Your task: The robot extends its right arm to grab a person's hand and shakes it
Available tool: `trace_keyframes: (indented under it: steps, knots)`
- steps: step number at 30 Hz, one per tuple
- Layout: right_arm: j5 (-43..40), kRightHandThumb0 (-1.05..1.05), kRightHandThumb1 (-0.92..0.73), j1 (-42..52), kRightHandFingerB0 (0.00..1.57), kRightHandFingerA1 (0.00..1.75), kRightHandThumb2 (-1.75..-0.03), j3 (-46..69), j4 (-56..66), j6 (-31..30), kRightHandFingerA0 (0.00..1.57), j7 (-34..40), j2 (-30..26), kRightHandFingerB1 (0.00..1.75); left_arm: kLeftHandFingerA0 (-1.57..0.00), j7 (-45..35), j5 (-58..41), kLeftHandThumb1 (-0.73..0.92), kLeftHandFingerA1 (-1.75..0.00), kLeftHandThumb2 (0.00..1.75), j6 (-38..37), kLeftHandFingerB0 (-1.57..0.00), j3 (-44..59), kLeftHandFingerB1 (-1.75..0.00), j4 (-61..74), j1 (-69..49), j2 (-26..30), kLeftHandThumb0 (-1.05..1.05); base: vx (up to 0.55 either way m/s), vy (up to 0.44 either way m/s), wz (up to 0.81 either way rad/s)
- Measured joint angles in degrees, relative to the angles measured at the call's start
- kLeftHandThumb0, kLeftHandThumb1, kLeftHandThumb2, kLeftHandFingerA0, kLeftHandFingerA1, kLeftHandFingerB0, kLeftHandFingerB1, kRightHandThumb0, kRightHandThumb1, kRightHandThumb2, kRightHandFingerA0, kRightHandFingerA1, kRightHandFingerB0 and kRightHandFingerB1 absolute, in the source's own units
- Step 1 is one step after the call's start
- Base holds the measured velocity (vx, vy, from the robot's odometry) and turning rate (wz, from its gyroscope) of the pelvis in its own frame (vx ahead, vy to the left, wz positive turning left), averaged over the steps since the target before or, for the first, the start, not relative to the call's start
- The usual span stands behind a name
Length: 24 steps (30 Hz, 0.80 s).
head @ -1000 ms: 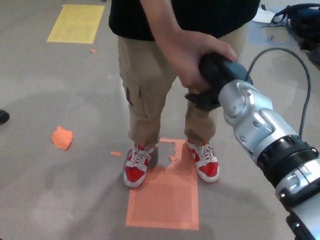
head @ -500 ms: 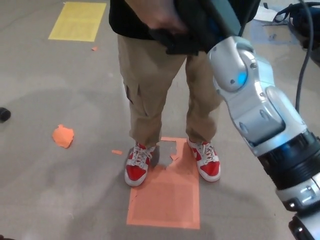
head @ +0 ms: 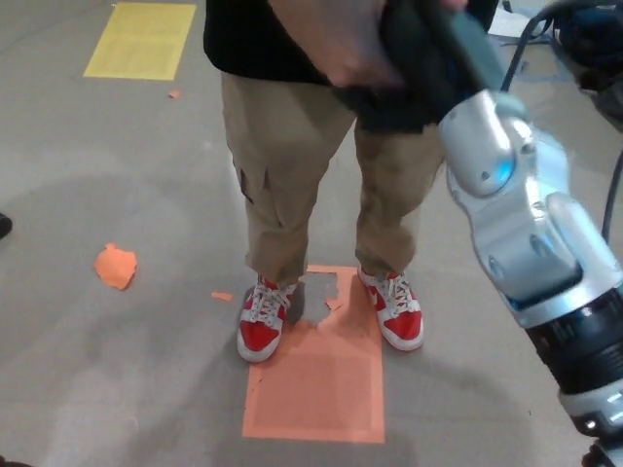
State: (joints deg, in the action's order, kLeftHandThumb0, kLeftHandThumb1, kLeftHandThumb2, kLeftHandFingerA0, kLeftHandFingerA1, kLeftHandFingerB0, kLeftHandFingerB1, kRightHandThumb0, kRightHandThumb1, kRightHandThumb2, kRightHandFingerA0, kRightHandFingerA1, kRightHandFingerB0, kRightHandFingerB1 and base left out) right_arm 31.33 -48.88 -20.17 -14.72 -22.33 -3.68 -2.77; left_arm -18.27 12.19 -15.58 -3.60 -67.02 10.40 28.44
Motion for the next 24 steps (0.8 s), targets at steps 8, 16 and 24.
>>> trace_keyframes:
  steps: [8, 16, 24]
  knots:
    - [-0.39, -0.21, -0.65, -2.54, 0.56, 0.60, -0.59, -0.86, -19.28, 2.63, 0.89, 0.92, 1.04, 0.45, -0.31, -0.01, 0.01, 0.82, -0.37, 0.64, 0.00, -0.25, -0.05, -0.33, -0.01, 0.33, -0.01, -0.44, 0.00, 0.000, 0.00]
    - [-1.24, -0.92, -0.61, -4.91, 0.00, 0.00, -0.94, -1.86, -29.30, 8.13, 0.00, 0.92, 2.01, 0.01, -0.35, -0.40, -0.03, 0.81, -0.39, 0.64, 0.00, -0.25, -0.01, -0.33, -0.41, 1.11, 0.01, -0.43, 0.00, 0.000, 0.00]
    - [-2.59, -0.96, -0.61, -0.47, 0.00, 0.01, -0.97, -1.51, -21.54, 10.14, 0.00, -1.95, -0.86, 0.00, -0.32, -0.52, -0.02, 0.82, -0.38, 0.64, -0.01, -0.24, 0.01, -0.33, -0.59, 0.86, 0.01, -0.44, 0.00, 0.000, 0.00]
